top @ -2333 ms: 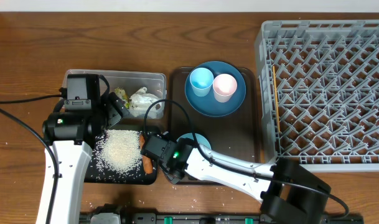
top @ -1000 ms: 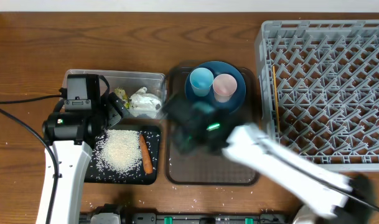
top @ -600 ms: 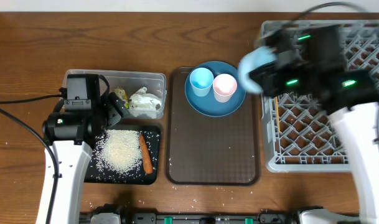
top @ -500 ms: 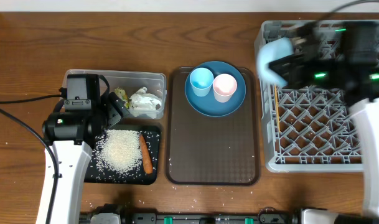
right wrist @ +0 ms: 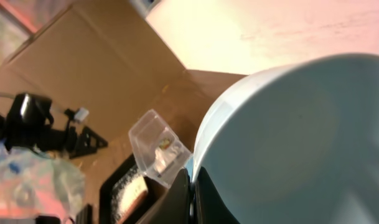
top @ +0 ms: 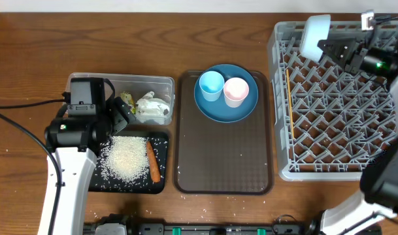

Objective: Sort waste into correct bins and load items into the dishwasher rack
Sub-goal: 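Lift the bowl and carry it right into the gray rack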

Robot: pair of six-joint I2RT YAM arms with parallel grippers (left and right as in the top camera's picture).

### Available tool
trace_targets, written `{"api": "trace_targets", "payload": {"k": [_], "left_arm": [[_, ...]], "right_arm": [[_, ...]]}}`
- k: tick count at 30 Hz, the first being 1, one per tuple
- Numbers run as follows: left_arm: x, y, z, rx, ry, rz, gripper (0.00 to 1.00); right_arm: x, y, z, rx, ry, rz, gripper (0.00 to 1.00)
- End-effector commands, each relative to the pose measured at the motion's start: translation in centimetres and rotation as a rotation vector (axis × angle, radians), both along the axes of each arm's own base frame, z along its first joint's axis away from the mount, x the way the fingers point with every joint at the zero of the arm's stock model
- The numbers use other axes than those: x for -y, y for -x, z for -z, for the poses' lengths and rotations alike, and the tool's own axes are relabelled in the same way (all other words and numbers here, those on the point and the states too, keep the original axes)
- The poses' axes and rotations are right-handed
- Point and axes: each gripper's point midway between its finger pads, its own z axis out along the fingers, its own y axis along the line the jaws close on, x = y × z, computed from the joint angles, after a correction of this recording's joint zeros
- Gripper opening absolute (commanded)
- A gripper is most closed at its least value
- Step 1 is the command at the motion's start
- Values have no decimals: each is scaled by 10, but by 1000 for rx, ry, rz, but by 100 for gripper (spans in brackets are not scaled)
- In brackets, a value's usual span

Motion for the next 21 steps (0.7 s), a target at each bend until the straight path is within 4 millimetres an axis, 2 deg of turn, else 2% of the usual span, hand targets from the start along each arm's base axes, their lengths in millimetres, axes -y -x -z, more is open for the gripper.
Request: {"api": "trace_targets", "payload": {"k": [1, 8, 14, 21], "left_arm": [[-2, -3, -4, 12, -1, -14, 96], [-2, -3, -4, 12, -1, -14, 96], [-2, -3, -4, 12, -1, -14, 96], [-2, -3, -4, 12, -1, -14, 96]], "right_arm": [[0, -4, 9, 11, -75, -62, 1], [9, -28, 50, -11, -84, -61, 1], [12, -35, 77, -51, -100, -57, 1], [26, -48, 117, -205, 6, 92, 1]]}}
